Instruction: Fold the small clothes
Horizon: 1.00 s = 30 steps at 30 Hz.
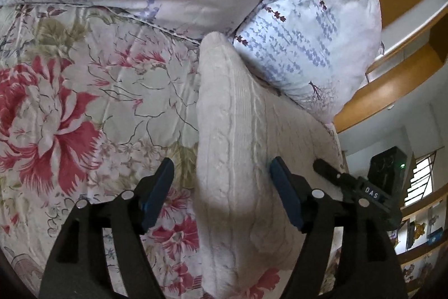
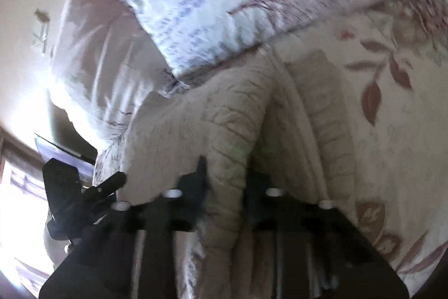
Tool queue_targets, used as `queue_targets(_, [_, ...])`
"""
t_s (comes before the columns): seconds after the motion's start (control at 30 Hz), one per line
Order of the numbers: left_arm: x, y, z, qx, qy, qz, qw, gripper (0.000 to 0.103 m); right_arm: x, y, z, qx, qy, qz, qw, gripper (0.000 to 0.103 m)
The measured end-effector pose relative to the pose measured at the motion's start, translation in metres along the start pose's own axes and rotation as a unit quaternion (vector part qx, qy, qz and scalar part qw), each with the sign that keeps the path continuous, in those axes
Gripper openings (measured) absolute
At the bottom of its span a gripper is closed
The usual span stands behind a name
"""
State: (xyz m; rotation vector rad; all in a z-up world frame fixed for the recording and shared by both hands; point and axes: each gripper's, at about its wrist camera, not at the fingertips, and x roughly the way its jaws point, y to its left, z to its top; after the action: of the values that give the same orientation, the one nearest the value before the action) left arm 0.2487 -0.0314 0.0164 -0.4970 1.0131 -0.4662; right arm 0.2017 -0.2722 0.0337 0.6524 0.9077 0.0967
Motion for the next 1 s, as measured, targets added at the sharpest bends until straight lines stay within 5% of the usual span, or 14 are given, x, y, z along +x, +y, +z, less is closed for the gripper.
queue_targets(0.23, [-0.003, -0.011, -0.007, 0.039, -0.013, 0.014, 0.9990, 0.080, -0.025, 0.047, 0.007, -0.131, -0.085, -0.092, 0.983, 0.017])
queue_targets(0.43, [0.000, -0.023, -0.013, 0.070, -0.012, 0.010, 0.9975, 0.082, -0.040, 0.041, 0.011, -0.148, -0.116, -0.141, 0.972, 0.017])
queue_targets(1.0, [0.011, -0.036, -0.025, 0.097, 0.003, 0.006, 0.9952, 0.082, -0.058, 0.025, 0.005, -0.138, -0.134, -0.157, 0.969, 0.017])
